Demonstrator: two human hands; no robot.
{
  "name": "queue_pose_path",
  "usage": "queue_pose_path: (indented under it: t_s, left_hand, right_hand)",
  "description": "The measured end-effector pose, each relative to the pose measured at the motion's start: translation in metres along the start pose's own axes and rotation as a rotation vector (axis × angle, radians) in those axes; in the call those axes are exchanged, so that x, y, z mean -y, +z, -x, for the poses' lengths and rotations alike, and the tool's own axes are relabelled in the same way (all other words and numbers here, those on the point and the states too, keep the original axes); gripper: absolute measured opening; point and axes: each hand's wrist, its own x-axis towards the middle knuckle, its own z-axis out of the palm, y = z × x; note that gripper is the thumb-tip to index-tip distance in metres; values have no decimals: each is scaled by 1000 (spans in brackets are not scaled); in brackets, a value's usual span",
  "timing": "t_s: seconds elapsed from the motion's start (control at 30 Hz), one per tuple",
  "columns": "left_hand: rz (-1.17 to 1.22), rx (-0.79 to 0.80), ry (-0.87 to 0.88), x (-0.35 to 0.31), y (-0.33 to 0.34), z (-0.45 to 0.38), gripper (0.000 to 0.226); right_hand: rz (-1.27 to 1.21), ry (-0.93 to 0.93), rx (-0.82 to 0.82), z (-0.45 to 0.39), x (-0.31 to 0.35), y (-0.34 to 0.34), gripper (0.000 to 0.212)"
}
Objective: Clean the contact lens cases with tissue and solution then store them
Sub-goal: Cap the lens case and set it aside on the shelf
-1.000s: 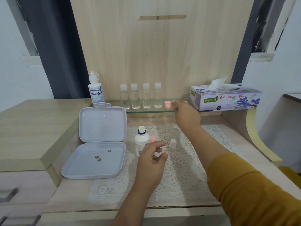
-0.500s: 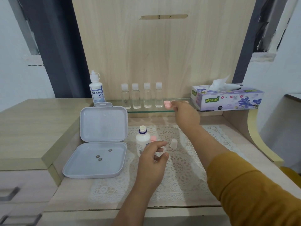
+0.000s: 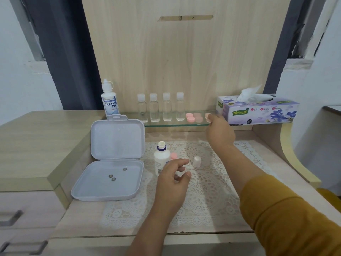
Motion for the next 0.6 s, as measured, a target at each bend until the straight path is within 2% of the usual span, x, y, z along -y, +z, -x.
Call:
queue_pose_path:
  t_s: [0.33,0.6]
  left_hand:
    - [-17,-7,2,1,0,-1,38]
    - [-19,-1,3,0,0,0,36]
  right_hand:
    - [59,-35,11,0,8,-2,43]
    - [24,-33,46,3,12,-10,52]
